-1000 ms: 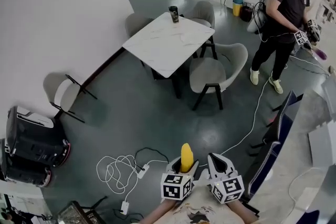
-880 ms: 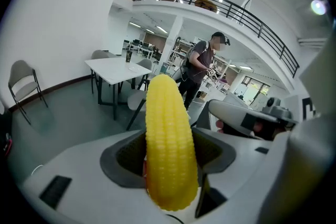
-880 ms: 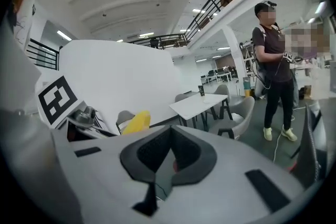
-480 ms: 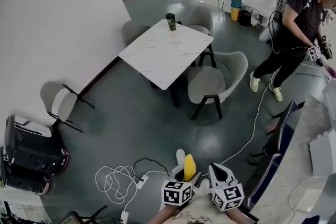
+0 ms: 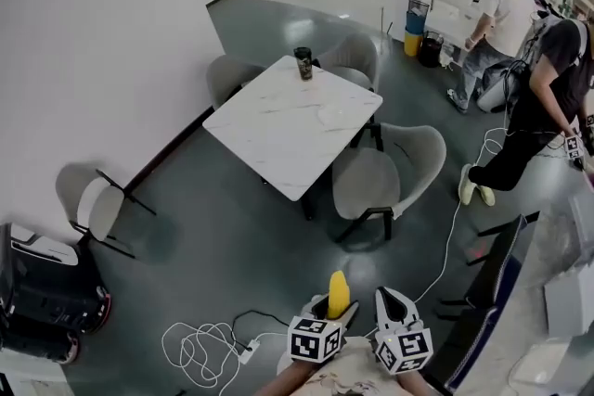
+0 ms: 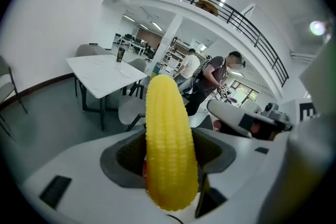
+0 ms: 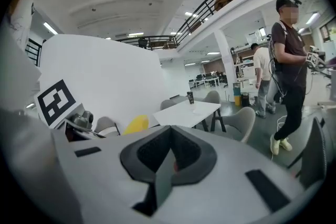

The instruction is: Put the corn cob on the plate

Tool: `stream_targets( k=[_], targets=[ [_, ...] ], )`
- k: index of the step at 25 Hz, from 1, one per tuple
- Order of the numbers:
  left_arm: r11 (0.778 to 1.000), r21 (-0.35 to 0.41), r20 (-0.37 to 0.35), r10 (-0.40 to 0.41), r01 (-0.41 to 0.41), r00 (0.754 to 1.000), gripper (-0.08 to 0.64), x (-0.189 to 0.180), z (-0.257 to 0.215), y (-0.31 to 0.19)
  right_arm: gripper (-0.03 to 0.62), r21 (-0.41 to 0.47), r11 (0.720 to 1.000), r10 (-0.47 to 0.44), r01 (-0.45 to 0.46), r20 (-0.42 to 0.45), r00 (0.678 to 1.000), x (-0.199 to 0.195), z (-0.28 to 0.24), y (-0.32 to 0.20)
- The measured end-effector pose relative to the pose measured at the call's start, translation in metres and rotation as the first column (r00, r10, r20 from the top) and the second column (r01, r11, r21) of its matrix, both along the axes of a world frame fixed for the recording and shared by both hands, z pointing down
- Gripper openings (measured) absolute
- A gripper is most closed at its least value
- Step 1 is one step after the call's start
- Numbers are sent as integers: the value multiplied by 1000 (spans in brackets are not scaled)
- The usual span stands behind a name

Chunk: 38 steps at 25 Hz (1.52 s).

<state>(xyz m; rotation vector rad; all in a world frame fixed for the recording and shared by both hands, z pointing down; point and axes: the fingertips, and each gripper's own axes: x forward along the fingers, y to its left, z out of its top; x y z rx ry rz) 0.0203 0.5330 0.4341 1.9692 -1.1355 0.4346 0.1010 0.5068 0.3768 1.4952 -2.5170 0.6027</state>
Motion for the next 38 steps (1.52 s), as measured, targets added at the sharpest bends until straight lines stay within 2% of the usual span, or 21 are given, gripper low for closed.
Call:
stream_targets(
  k=[3, 8, 14, 20, 26, 33, 38],
  targets=[
    [1000, 1, -5, 30, -30, 1000, 256, -26, 4, -35, 3, 10, 1000, 19, -19, -4, 1000, -28, 4, -33],
    [1000, 27, 12, -8, 8, 1000, 256, -89, 7, -88, 3, 23, 1000, 0, 1, -17, 1000, -81, 10, -86],
    [999, -24, 7, -41, 41, 999, 256, -136, 23, -127, 3, 2, 1000, -13, 13, -18, 1000, -117, 13, -126],
    [1000, -7, 11, -16, 16, 1000, 256, -137, 25, -174, 3, 8, 1000, -25, 25, -13, 1000, -124, 19, -180],
    [999, 19, 30, -45, 45, 999, 256, -152, 19, -258, 3, 56, 998, -38, 37, 5, 999, -126, 8, -258],
    [1000, 14, 52, 24, -25, 998, 256, -126, 29, -333, 3, 30, 999, -32, 31, 22, 999, -117, 29, -333],
    [1000, 11, 38, 9, -10, 999, 256, -107, 31, -407, 3, 28, 999, -39, 39, 14, 999, -96, 31, -400]
  ],
)
